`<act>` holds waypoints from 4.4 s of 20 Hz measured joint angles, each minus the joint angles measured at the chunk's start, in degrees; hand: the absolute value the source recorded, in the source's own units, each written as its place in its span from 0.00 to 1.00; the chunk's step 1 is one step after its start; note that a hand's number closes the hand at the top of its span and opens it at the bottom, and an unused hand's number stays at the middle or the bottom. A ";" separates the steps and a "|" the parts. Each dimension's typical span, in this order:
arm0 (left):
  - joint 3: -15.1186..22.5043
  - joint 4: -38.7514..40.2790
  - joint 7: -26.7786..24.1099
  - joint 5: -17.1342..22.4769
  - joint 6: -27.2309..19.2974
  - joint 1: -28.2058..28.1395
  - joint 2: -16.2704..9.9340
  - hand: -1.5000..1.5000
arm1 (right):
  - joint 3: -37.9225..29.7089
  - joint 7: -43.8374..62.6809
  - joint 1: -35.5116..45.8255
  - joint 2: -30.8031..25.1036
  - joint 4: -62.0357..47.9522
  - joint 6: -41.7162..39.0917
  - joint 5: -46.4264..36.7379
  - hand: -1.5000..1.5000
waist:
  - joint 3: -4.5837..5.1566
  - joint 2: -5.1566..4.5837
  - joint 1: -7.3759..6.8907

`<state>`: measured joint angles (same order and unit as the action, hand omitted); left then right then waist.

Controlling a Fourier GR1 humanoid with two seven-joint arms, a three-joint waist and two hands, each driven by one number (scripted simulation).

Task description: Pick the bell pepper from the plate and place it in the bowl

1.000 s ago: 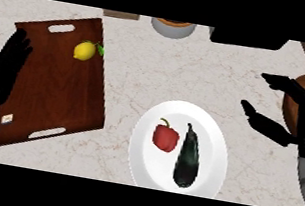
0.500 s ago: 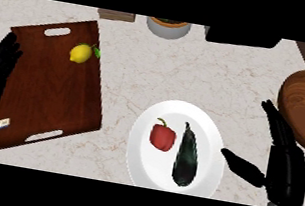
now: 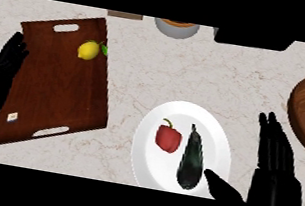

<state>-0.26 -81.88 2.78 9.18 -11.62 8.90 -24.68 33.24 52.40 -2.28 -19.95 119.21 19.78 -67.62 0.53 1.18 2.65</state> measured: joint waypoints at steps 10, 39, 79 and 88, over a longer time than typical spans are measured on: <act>1.64 -2.15 1.11 -0.52 0.68 0.86 0.87 0.50 | 2.86 11.23 9.36 13.13 -0.15 -29.72 -2.91 0.00 | -0.14 -1.06 -3.28; 0.58 -4.43 3.13 -1.65 1.39 0.29 1.68 0.50 | -2.55 14.94 24.46 18.86 -25.38 -43.66 11.62 0.00 | -0.46 -1.13 -3.29; -2.83 -6.28 3.84 -5.85 4.05 -1.04 5.77 0.50 | -3.23 7.80 27.88 18.39 -44.89 -29.38 13.31 1.00 | -0.36 -0.63 -2.76; -3.88 -7.15 4.59 -6.45 5.06 -1.41 5.92 0.50 | -14.23 -7.71 24.55 4.53 -37.45 -31.51 19.13 1.00 | -0.52 -1.06 -2.46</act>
<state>-4.14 -89.03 7.37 2.72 -6.56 7.50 -18.76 19.01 44.69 22.27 -15.42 81.76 -11.74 -48.49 0.01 0.13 0.19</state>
